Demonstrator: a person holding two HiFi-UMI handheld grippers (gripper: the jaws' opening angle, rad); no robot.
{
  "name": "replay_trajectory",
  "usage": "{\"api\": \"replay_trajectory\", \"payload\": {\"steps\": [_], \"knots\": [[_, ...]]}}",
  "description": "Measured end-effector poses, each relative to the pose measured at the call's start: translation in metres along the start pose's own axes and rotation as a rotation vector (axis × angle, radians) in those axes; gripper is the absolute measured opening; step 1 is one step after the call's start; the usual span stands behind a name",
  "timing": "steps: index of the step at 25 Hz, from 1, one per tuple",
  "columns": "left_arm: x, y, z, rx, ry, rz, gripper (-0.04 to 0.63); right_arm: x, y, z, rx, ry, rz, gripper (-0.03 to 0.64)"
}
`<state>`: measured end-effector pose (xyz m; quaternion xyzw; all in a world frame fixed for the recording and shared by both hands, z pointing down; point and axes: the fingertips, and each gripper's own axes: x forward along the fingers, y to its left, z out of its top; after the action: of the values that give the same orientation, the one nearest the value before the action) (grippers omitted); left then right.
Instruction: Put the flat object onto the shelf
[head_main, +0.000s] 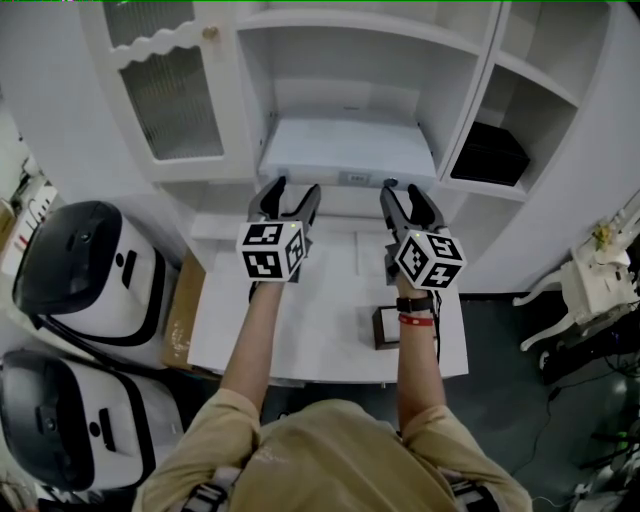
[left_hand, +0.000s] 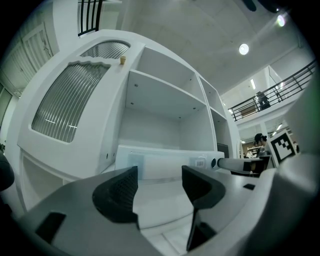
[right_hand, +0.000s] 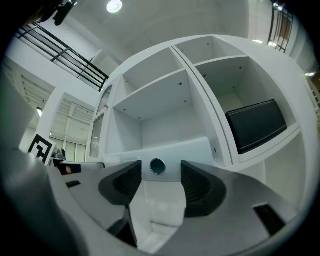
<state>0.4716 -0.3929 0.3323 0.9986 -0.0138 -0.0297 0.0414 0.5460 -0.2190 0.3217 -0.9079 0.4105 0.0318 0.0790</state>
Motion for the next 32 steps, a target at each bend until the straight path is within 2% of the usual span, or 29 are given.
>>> {"api": "replay_trajectory", "payload": {"steps": [6,17,32], "knots": [[0.013,0.005,0.000,-0.010,0.013,-0.003,0.290,0.012,-0.005,-0.001,-0.036,0.011,-0.016,0.261],[0.032,0.014,-0.002,0.012,0.036,0.005,0.290,0.034,-0.013,-0.003,-0.037,0.024,-0.030,0.261],[0.044,0.020,-0.003,-0.011,0.047,-0.006,0.285,0.044,-0.016,-0.005,-0.035,0.038,-0.039,0.249]]}}
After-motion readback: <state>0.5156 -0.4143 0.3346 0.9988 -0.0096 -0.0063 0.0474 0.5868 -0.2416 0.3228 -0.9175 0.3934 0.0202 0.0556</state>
